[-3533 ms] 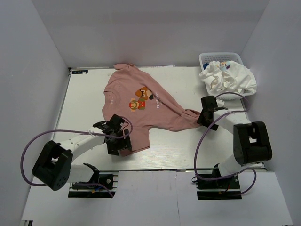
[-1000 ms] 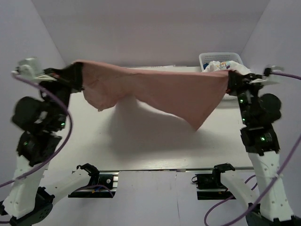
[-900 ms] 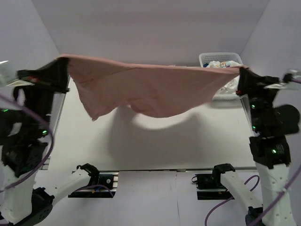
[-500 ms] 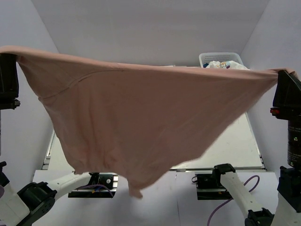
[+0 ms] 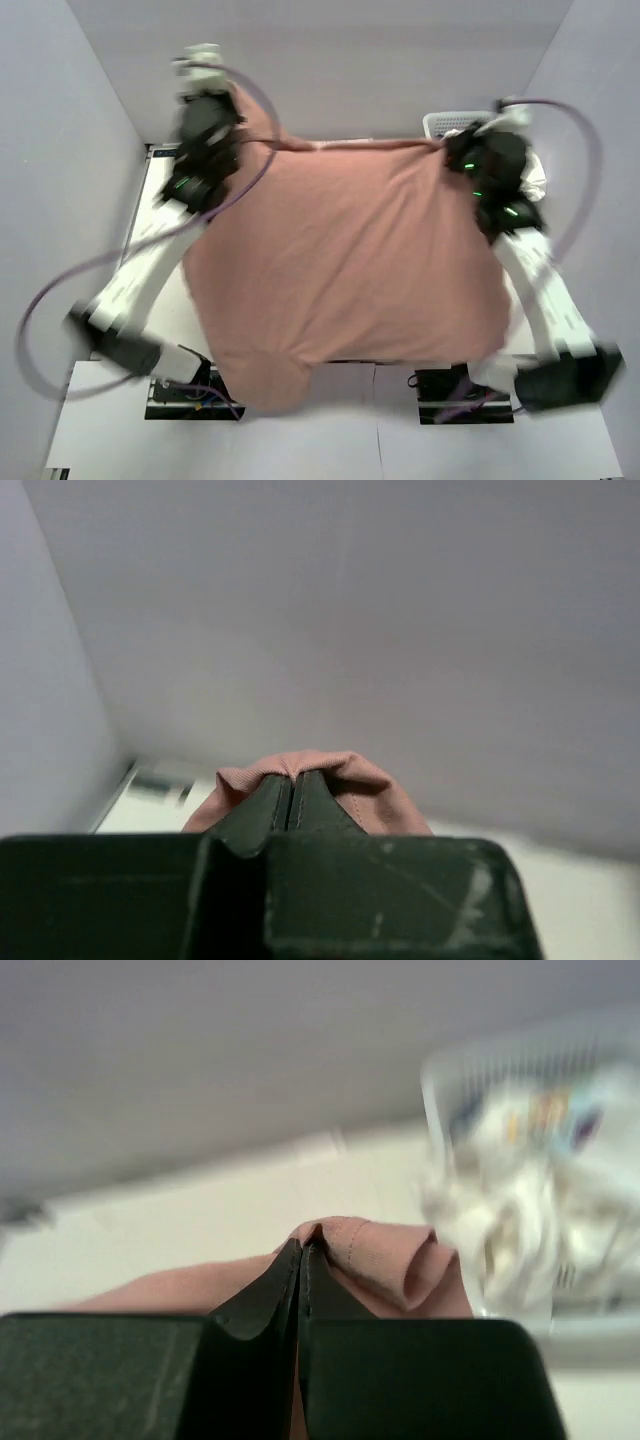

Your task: Fold and stack the t-shirts

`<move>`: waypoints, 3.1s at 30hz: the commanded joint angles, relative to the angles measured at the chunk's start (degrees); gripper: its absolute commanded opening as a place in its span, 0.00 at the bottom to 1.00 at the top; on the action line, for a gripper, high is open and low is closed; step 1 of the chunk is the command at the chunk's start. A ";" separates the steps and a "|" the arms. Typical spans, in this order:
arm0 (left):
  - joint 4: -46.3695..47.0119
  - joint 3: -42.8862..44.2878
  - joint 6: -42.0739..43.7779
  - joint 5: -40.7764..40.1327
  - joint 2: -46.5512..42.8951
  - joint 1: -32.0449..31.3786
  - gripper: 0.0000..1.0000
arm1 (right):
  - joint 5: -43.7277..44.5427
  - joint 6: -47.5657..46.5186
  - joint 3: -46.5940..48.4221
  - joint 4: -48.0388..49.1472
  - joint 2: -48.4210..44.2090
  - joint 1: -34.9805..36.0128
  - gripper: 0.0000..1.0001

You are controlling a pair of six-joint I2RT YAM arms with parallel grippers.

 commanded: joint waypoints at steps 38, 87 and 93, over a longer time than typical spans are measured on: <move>-16.71 -8.70 -26.07 16.77 40.41 22.07 1.00 | -6.55 2.32 1.54 -10.34 45.49 8.75 0.90; -38.51 -59.63 -51.38 40.32 -21.67 19.61 1.00 | 4.60 15.94 -26.65 -0.06 13.60 9.01 0.90; -40.72 -68.60 -55.17 45.49 -28.11 19.61 1.00 | 6.45 22.18 -30.27 0.47 11.49 8.67 0.90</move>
